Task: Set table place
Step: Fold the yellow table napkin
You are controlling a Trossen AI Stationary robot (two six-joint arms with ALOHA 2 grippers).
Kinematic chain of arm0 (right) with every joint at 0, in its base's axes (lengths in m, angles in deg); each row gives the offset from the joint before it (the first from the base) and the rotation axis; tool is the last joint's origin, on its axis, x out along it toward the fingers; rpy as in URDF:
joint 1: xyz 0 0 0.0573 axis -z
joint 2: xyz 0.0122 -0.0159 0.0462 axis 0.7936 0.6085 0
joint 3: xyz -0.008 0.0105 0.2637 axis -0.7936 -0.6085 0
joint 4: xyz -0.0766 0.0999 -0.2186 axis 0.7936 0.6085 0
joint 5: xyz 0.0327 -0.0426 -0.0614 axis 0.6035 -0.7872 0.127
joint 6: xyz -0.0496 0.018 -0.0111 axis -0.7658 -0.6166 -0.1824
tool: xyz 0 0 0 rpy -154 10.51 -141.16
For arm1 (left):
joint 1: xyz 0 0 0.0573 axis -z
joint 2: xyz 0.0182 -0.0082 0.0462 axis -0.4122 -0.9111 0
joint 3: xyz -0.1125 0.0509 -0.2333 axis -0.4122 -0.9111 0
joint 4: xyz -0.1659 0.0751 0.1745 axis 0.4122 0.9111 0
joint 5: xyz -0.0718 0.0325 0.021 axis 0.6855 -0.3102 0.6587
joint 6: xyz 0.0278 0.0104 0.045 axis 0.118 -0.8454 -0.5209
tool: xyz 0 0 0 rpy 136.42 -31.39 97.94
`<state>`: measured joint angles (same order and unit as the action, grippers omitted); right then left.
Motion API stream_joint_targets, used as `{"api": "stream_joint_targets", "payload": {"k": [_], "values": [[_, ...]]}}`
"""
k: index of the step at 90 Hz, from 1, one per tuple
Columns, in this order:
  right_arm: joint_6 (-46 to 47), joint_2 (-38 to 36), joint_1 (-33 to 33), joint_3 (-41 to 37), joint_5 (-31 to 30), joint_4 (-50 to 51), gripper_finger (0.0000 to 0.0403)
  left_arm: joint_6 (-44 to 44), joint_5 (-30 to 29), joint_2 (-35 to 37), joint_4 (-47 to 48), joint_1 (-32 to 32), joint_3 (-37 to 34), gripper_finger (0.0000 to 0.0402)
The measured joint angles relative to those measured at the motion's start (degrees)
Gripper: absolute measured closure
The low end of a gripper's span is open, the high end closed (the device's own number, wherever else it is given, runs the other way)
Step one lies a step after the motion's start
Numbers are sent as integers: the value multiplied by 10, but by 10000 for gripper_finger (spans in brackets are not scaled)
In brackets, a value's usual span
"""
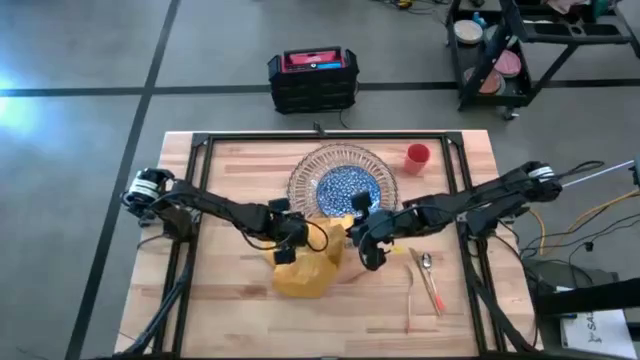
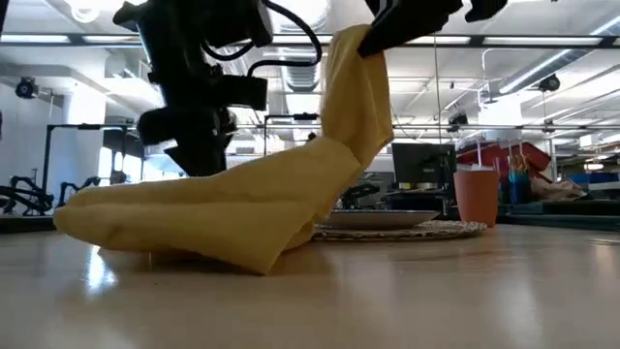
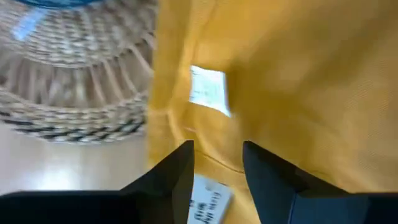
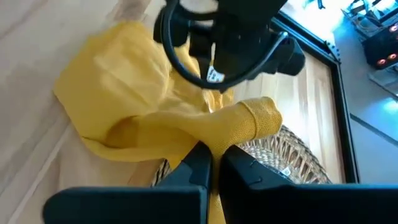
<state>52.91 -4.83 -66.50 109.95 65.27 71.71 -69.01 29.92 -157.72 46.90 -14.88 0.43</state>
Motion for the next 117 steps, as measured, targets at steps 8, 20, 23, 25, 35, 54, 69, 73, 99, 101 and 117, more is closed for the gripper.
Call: {"api": "stream_joint_targets", "payload": {"k": [8,20,23,25,35,54,69,73,99,101,117], "values": [[7,0,0,-3,0,-2,403,0,0,0,1,-5,0,271],[12,0,0,-9,0,-4,403,16,-8,1,7,-28,-5,246],[13,0,0,-10,1,-5,403,26,-9,1,7,-37,-6,238],[17,0,-1,-11,2,-5,403,31,-9,1,6,-42,-7,234],[24,0,-1,-16,6,-5,403,34,23,1,-9,-64,-11,209],[21,0,-1,-18,6,-5,403,32,103,1,-34,-83,-12,186],[21,0,-1,-18,6,-5,403,48,102,1,-30,-93,-15,187],[20,0,-1,-18,6,-5,403,57,101,1,-29,-98,-21,190],[20,0,-1,-18,6,-5,403,91,128,1,-37,-115,-49,202],[20,0,-1,-18,6,-6,403,91,131,1,-42,-115,-49,201],[18,0,0,-18,6,-13,403,90,165,1,-56,-114,-47,233]]}}
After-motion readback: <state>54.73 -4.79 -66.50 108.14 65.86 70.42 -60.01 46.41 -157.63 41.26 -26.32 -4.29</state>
